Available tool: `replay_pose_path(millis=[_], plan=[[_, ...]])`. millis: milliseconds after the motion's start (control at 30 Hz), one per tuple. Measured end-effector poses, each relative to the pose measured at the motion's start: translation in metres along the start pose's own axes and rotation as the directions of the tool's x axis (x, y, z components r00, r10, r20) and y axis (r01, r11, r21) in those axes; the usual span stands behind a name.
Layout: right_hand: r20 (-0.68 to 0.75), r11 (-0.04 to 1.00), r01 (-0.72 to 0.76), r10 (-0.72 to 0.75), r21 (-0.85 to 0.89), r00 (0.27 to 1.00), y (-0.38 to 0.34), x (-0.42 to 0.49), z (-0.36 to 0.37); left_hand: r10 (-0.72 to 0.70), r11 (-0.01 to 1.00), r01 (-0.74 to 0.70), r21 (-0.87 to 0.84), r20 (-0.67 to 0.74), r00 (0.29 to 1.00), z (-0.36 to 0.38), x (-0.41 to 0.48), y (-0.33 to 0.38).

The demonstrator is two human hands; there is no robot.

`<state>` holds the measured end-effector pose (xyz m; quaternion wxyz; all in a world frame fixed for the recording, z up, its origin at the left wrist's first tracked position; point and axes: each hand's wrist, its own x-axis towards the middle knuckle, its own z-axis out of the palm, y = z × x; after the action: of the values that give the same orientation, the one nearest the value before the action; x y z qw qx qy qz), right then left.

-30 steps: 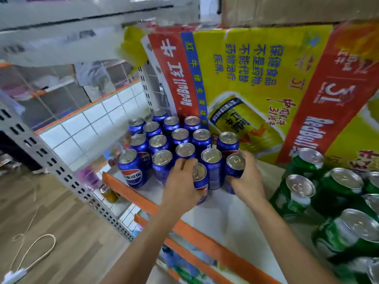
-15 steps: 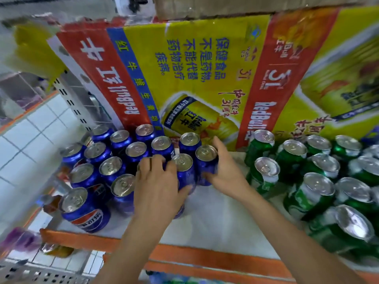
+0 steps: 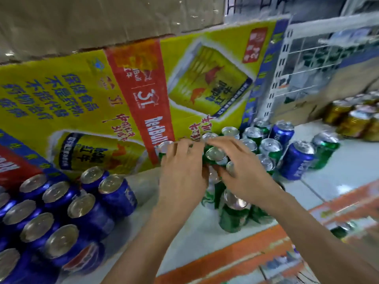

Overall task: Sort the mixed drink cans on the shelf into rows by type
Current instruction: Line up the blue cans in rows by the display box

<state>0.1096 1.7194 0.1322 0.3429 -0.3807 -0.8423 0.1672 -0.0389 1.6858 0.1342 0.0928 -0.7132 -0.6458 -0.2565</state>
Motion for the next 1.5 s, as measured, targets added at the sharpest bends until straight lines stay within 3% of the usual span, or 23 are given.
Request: replay_pose_path(millis=[167, 367, 533, 667, 767, 867, 1000, 1267, 1500], plan=[[-0.074, 0.983, -0.09, 0.079, -0.157, 0.994, 0.089, -0.024, -0.059, 0.05, 0.998, -0.047, -0.044, 0.07, 0.996, 0.05, 0.045, 0.074], [-0.17, 0.96, -0.204, 0.172, -0.192, 0.97, 0.204, -0.046, -0.124, 0.071, 0.996, -0.054, -0.076, 0.243, 0.967, 0.11, 0.105, 0.15], [-0.136, 0.953, -0.258, 0.238, -0.156, 0.962, 0.263, -0.043, -0.159, 0.106, 0.994, -0.097, -0.043, 0.453, 0.885, 0.135, 0.138, 0.185], [0.013, 0.903, -0.32, 0.338, -0.285, 0.941, 0.286, -0.015, -0.171, 0.116, 0.992, -0.118, -0.034, 0.564, 0.818, 0.149, 0.142, 0.202], [0.283, 0.829, -0.367, 0.505, -0.422, 0.815, 0.295, 0.0, -0.168, 0.097, 0.989, -0.148, 0.026, 0.643, 0.759, 0.16, 0.143, 0.208], [0.35, 0.856, -0.313, 0.465, -0.411, 0.813, 0.298, 0.002, -0.163, 0.111, 0.97, -0.231, 0.08, 0.697, 0.709, 0.167, 0.141, 0.216], [0.322, 0.904, -0.343, 0.414, -0.256, 0.851, 0.3, 0.006, -0.163, 0.101, 0.975, -0.205, 0.082, 0.66, 0.745, 0.162, 0.144, 0.218], [0.275, 0.971, -0.231, 0.208, 0.054, 0.939, 0.287, 0.015, -0.155, 0.055, 0.998, -0.039, -0.04, 0.53, 0.846, 0.097, 0.144, 0.206], [0.291, 0.995, 0.012, -0.04, 0.1, 0.956, 0.282, 0.013, -0.118, -0.01, 0.963, 0.129, -0.238, 0.444, 0.896, 0.077, 0.126, 0.189]])
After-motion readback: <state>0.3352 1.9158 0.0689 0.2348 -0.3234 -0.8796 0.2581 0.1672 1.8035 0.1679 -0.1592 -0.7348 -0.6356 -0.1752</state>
